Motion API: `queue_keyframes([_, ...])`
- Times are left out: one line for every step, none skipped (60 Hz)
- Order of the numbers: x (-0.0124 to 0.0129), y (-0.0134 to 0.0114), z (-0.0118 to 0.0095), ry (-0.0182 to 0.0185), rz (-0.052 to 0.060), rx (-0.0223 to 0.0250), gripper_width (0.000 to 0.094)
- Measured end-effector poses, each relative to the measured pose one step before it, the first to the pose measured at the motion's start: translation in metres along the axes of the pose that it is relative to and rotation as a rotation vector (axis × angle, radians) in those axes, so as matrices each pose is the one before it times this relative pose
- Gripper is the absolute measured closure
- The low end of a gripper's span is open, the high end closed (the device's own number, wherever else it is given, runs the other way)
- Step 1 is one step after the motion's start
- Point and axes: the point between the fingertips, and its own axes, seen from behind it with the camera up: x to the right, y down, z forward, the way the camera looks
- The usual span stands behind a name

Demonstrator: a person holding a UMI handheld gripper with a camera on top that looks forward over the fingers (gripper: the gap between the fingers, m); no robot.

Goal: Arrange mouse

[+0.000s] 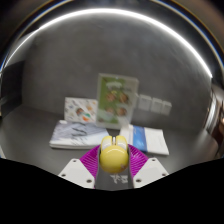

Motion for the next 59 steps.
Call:
queue_keyframes([0.01023, 0.01269, 0.00523, 0.00261, 0.0189, -0.02559, 0.0562])
queue_keyframes([0.00831, 0.01662, 0.00863, -0.00206, 0.0153, -0.02267, 0.0562])
queue_keyframes([0.00874, 0.00808, 0.00340, -0.00902, 0.0155, -0.03103, 0.0561])
queue_keyframes([0.00599, 0.01113, 0.00491, -0.00841, 0.0135, -0.02541, 0.0561])
queue_keyframes([0.00543, 0.01050, 0.00561, -0.00973, 0.0116, -0.02444, 0.0561])
queue_keyframes([0.00446, 0.00951, 0.00451, -0.00870, 0.0092, -0.02124, 0.0561])
queue_keyframes([0.00410, 0.00806, 0.00450, -0.00821, 0.0067, -0.01731, 0.0561])
queue_keyframes([0.00327, 0.00742, 0.00431, -0.00837, 0.0020, -0.01611, 0.0560])
queue_keyframes([0.00270, 0.00729, 0.00393, -0.00793, -0.0021, -0.01565, 0.0560])
queue_keyframes([0.00125, 0.01001, 0.00630, -0.00321, -0.0025, -0.00995, 0.0559])
queue_keyframes([0.00435, 0.00236, 0.00084, -0.00586, -0.0029, -0.01486, 0.0559])
queue_keyframes([-0.00052, 0.00771, 0.00711, 0.00135, -0.0010, 0.00079, 0.0559])
queue_keyframes([0.00163, 0.00385, 0.00299, -0.00678, -0.0030, -0.00406, 0.0549])
queue_keyframes([0.00115, 0.00487, 0.00515, -0.01127, -0.0051, -0.00258, 0.0549])
queue_keyframes([-0.00087, 0.00512, 0.00290, -0.01239, -0.0053, -0.01000, 0.0550])
queue_keyframes([-0.00134, 0.00545, 0.00225, -0.01368, -0.0041, -0.01422, 0.0548])
queue_keyframes([-0.00190, 0.00639, 0.00182, -0.01492, -0.0038, -0.01819, 0.0544])
queue_keyframes([-0.00180, 0.00633, 0.00088, -0.01378, -0.0044, -0.02067, 0.0524])
queue_keyframes([-0.00013, -0.00482, -0.00051, -0.00614, 0.0023, 0.01994, 0.0527])
queue_keyframes([-0.00107, -0.00185, -0.00031, -0.00790, -0.0008, 0.01095, 0.0525])
queue_keyframes([-0.00054, 0.00053, 0.00022, -0.00847, -0.0026, -0.00029, 0.0508])
queue_keyframes([0.00073, 0.00201, -0.00155, -0.00487, -0.0019, -0.01107, 0.0501])
queue_keyframes([-0.00047, 0.00073, -0.00005, -0.00447, 0.0023, -0.00412, 0.0497])
queue_keyframes([-0.00015, -0.00149, 0.00042, -0.00341, 0.0073, 0.00542, 0.0481])
queue_keyframes([-0.00018, 0.00076, 0.00114, -0.00193, 0.0089, -0.00094, 0.0464])
queue_keyframes([0.00042, 0.00129, 0.00015, -0.00242, 0.0084, -0.00614, 0.0401])
queue_keyframes([0.00016, 0.00034, 0.00003, -0.00448, 0.0079, -0.00081, 0.0433])
queue_keyframes([-0.00001, 0.00043, -0.00015, -0.00609, 0.0083, -0.00014, 0.0412])
queue_keyframes([-0.00008, 0.00161, -0.00131, -0.00561, 0.0086, -0.00460, 0.0397])
queue_keyframes([0.00005, 0.00087, -0.00202, -0.00424, 0.0094, 0.00020, 0.0364])
queue_keyframes([0.00011, 0.00125, -0.00257, -0.00395, 0.0066, -0.00079, 0.0299])
queue_keyframes([0.00082, 0.00144, -0.00446, -0.00299, 0.0067, -0.00297, 0.0234])
queue_keyframes([-0.00046, 0.00248, -0.00428, -0.00016, 0.0075, 0.00081, 0.0169])
queue_keyframes([0.00006, 0.00161, -0.00443, -0.00190, 0.0059, -0.00009, 0.0104])
queue_keyframes([0.00098, 0.00162, -0.00492, 0.00033, 0.0049, 0.00171, 0.0039])
queue_keyframes([0.00044, 0.00119, -0.00523, -0.00108, 0.0057, 0.00471, 0.0081])
queue_keyframes([-0.00024, 0.00081, -0.00591, -0.00437, 0.0057, 0.00617, 0.0094])
queue_keyframes([0.00064, 0.00023, -0.00611, -0.00122, 0.0079, 0.01019, 0.0097])
queue_keyframes([0.00033, -0.00009, -0.00663, -0.00283, 0.0092, 0.01172, 0.0097])
queue_keyframes([0.00015, 0.00017, -0.00688, -0.00395, 0.0101, 0.01207, 0.0095])
queue_keyframes([0.00115, -0.00057, -0.00771, -0.00628, 0.0083, 0.00723, 0.0092])
queue_keyframes([0.00031, 0.00080, -0.00808, -0.00331, 0.0113, 0.01149, 0.0094])
queue_keyframes([0.00074, 0.00078, -0.00806, -0.00491, 0.0119, 0.00935, 0.0096])
queue_keyframes([0.00164, 0.00138, -0.00785, -0.00253, 0.0131, 0.00758, 0.0095])
queue_keyframes([0.00226, 0.00157, -0.00783, -0.00010, 0.0135, 0.00576, 0.0096])
queue_keyframes([0.00301, 0.00207, -0.00807, 0.00200, 0.0126, 0.00336, 0.0096])
queue_keyframes([0.00374, 0.00232, -0.00786, 0.00375, 0.0108, 0.00276, 0.0097])
queue_keyframes([0.00404, 0.00242, -0.00745, 0.00558, 0.0089, 0.00345, 0.0098])
queue_keyframes([0.00411, 0.00051, -0.00532, 0.00774, 0.0076, 0.00023, 0.0097])
queue_keyframes([0.00506, 0.00249, -0.00761, 0.01365, 0.0068, 0.00461, 0.0096])
queue_keyframes([0.00668, 0.00259, -0.00717, 0.01496, 0.0061, 0.00483, 0.0095])
queue_keyframes([0.00703, 0.00245, -0.00732, 0.01703, 0.0061, 0.00603, 0.0096])
queue_keyframes([0.00719, 0.00207, -0.00690, 0.01784, 0.0062, 0.00777, 0.0097])
queue_keyframes([0.00741, 0.00220, -0.00658, 0.01812, 0.0070, 0.00893, 0.0097])
queue_keyframes([0.00770, 0.00251, -0.00665, 0.01813, 0.0076, 0.00808, 0.0100])
queue_keyframes([0.00894, -0.00128, -0.00450, 0.01560, 0.0089, -0.00294, 0.0100])
queue_keyframes([0.00799, 0.00592, -0.00605, 0.02033, 0.0106, 0.00855, 0.0101])
queue_keyframes([0.00822, 0.00423, -0.00664, 0.02059, 0.0130, 0.00010, 0.0100])
queue_keyframes([0.00877, 0.00484, -0.00614, 0.02158, 0.0151, -0.00131, 0.0101])
